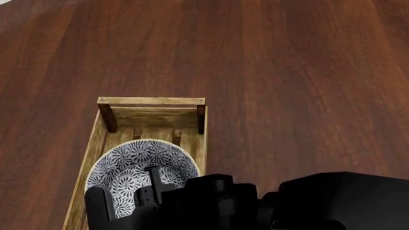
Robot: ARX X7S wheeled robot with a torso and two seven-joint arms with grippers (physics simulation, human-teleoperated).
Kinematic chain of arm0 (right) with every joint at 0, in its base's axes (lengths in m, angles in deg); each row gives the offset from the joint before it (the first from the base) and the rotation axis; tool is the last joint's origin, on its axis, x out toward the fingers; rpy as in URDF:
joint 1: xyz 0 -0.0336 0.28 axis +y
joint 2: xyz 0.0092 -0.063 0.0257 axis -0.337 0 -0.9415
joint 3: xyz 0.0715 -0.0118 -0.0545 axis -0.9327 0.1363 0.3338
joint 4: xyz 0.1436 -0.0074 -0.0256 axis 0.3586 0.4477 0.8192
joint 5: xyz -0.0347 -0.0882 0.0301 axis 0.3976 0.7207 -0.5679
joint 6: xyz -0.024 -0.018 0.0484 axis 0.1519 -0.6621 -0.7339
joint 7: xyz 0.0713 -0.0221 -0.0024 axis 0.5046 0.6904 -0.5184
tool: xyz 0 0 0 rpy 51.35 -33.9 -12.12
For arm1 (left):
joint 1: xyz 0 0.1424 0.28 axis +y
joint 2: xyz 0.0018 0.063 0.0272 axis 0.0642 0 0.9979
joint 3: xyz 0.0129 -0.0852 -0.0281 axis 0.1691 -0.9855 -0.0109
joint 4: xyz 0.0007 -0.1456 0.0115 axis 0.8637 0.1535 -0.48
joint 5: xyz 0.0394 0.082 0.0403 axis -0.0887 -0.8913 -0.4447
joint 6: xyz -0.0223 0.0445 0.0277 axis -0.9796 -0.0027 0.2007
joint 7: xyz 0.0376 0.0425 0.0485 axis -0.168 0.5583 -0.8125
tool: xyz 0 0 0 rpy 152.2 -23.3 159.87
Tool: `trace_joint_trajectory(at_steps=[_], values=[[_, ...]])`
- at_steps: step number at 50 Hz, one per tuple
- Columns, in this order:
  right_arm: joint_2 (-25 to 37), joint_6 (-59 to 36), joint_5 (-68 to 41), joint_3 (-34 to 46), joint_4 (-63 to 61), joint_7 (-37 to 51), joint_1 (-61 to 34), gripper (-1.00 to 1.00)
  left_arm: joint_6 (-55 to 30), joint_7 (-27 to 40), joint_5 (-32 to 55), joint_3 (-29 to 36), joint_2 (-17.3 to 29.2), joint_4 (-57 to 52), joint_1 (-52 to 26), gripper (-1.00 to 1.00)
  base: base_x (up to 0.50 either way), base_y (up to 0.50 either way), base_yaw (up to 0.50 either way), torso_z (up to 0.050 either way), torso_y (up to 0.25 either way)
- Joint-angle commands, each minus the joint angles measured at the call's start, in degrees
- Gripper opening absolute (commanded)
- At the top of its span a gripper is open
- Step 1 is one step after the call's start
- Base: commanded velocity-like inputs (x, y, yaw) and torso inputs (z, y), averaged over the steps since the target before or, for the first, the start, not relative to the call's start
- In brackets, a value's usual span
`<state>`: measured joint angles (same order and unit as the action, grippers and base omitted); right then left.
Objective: Stack the left bowl on the right bowl and place them in the tray.
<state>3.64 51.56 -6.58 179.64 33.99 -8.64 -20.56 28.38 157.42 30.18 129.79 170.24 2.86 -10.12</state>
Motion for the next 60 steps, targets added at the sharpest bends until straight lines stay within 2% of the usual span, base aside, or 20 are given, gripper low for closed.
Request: trace_joint_trajectory(at_steps=[1, 18, 60], values=[[0.15, -0.20, 1.15, 0.07, 0.30, -0.21, 0.46, 1.00, 0.16, 0.00, -0.34, -0.16, 0.00, -0.10, 0.50, 1.00, 0.00, 0.00, 0.00, 0.000, 0.000], [1.09, -2.21, 0.29, -0.80, -3.46, 0.40, -1.16, 1.00, -0.41, 0.00, 0.38, -1.27, 0.00, -0.58, 0.35, 1.00, 0.00, 0.00, 0.00, 0.000, 0.000], [6.32, -13.17, -7.24, -7.03, -24.11, 6.86, -11.70, 1.00, 0.94, 0.00, -0.27, -2.10, 0.00, -0.07, 1.83, 1.00, 0.00, 0.00, 0.00, 0.000, 0.000]])
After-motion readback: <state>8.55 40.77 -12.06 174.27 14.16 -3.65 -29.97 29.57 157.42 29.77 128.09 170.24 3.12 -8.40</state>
